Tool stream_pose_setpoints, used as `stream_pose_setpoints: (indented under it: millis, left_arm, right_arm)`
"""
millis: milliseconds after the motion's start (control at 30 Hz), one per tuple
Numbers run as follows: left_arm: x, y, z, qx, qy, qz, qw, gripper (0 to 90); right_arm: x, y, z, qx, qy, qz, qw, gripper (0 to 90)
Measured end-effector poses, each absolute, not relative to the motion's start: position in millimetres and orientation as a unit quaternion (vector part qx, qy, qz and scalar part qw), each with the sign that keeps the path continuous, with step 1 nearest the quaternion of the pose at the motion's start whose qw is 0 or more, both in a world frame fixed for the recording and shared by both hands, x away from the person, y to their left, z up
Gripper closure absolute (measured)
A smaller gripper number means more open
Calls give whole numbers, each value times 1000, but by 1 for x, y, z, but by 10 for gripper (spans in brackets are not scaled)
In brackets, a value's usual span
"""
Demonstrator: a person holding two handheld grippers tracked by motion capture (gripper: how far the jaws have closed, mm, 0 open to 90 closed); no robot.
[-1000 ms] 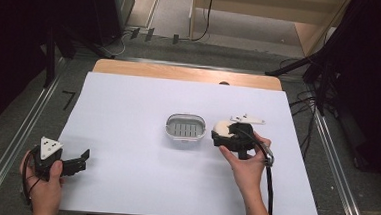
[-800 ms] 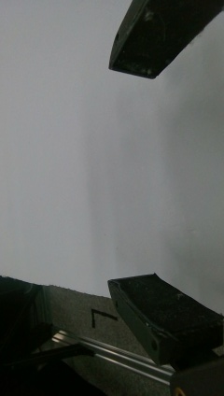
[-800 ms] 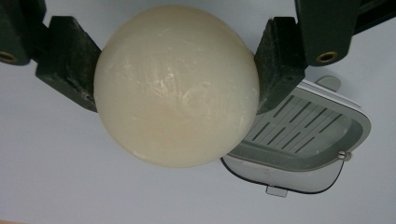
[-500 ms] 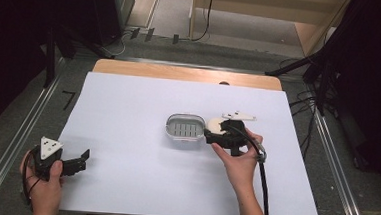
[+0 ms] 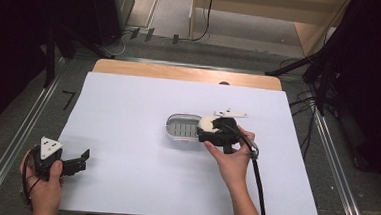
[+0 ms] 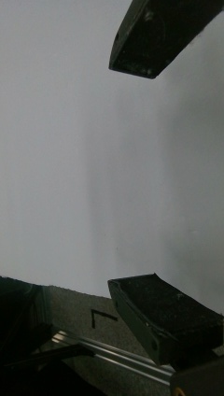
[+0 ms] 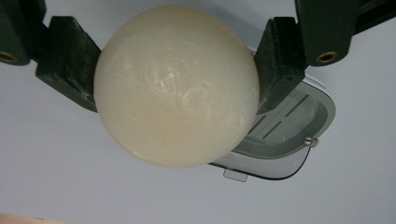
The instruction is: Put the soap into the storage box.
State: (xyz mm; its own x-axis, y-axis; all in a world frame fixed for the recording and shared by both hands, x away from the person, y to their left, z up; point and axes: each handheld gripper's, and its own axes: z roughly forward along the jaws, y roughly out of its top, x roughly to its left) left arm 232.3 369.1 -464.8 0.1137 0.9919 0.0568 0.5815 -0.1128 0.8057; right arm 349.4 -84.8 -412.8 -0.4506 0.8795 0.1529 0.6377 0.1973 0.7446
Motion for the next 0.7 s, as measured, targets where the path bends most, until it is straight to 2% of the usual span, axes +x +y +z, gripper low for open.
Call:
stream_pose_setpoints:
  millis: [700]
  left_arm:
    - [232,369,-465,674,583,320,321,3]
  right_arm:
    - [357,-57,-414,490,765,390,147,249]
